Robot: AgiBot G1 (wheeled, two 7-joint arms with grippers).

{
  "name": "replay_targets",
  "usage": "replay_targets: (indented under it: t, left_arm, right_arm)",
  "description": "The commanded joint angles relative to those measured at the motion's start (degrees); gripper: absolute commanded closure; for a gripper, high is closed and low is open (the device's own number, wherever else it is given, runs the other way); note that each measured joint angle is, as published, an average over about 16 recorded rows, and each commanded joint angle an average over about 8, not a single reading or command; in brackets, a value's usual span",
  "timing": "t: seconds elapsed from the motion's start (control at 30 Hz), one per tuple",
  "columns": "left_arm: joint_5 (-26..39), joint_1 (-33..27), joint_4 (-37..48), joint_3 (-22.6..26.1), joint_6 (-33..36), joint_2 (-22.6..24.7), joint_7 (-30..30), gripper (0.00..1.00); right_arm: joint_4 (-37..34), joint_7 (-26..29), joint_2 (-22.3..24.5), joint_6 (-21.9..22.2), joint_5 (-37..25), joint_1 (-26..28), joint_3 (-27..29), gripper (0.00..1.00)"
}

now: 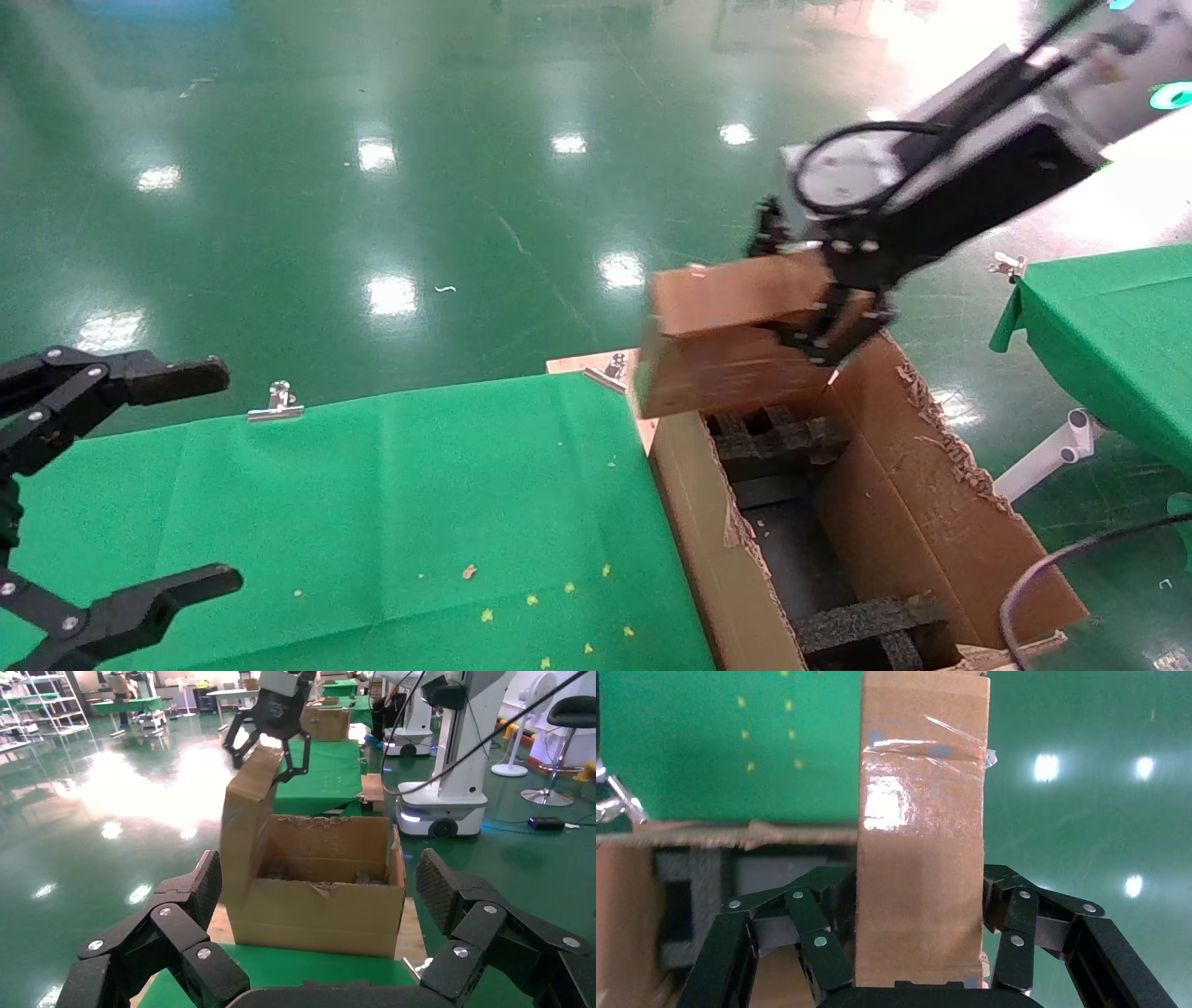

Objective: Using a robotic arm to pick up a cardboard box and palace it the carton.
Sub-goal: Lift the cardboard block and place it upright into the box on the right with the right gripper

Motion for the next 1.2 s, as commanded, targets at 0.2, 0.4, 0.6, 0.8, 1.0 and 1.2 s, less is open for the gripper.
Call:
replay_targets:
  t: [0.2, 0.4, 0.6, 0.8, 1.0, 1.2]
  left_arm:
    - [0.0, 0.0, 0.0, 0.0, 0.0, 0.0, 0.0, 0.00]
    - [0.0, 0.0, 0.0, 0.0, 0.0, 0.0, 0.0, 0.00]
    - [0.0, 0.0, 0.0, 0.0, 0.0, 0.0, 0.0, 0.00]
    - [0.0, 0.0, 0.0, 0.0, 0.0, 0.0, 0.0, 0.00]
    - [0.0, 0.0, 0.0, 0.0, 0.0, 0.0, 0.0, 0.00]
    - [0.0, 0.0, 0.0, 0.0, 0.0, 0.0, 0.0, 0.00]
  right_arm:
    - [0.4, 0.9, 5.1, -0.1, 0.4, 5.8, -9.9, 1.00]
    - [-0.1, 2.9, 9.6, 0.3, 2.6, 7.8, -17.1, 1.00]
    - [-3.4, 6.7, 12.9, 1.7, 5.6, 6.1, -20.4, 1.00]
    - [-7.9, 12.1, 15.8, 3.3, 8.3, 2.9, -21.1, 1.00]
    - [-10.9, 17.3, 20.2, 5.6, 12.2, -0.5, -20.5, 1.00]
    - [-11.2, 20.7, 25.1, 8.4, 18.1, -3.7, -18.9, 1.00]
